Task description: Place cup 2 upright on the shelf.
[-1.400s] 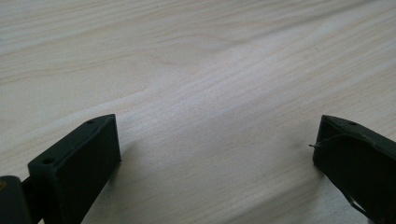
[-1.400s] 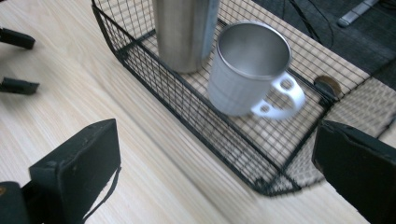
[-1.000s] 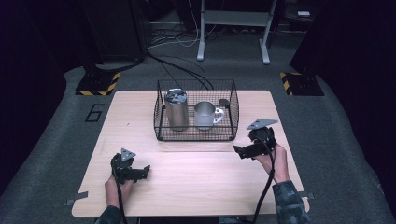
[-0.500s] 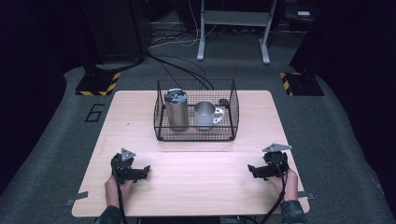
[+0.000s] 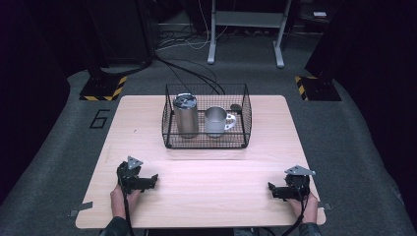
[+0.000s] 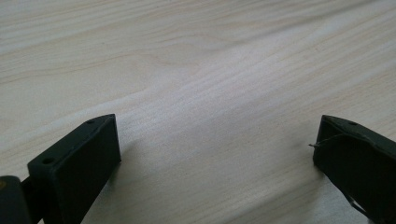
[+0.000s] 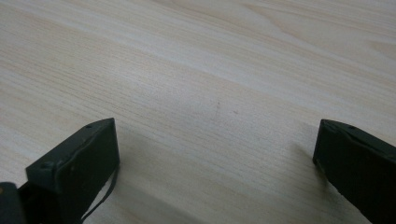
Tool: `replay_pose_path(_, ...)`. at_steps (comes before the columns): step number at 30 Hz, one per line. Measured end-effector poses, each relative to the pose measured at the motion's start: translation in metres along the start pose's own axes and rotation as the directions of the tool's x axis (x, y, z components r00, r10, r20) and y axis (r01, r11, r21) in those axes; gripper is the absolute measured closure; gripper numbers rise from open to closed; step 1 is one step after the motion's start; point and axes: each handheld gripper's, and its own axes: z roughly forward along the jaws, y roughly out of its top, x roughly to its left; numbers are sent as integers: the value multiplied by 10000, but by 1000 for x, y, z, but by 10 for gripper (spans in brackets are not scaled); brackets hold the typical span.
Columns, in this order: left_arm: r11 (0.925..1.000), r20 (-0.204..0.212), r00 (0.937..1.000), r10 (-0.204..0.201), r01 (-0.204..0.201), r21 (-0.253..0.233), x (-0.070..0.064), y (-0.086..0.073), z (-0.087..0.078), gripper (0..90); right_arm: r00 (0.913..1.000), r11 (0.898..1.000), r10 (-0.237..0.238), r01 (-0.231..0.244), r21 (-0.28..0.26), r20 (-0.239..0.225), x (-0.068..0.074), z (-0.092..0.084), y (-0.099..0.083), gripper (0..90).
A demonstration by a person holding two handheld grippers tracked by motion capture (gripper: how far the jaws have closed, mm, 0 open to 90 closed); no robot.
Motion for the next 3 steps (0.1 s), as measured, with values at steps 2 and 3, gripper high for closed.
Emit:
replay_pose_path(2,10000,2,10000,-4,4,-1,0,0,0,4,10000,10000,0,0,0,3,0,0,0,0)
replay_pose_path(3,10000,1,10000,-2,2,0,0,0,0,4,10000,10000,46,-46,12,44,0,0,0,0)
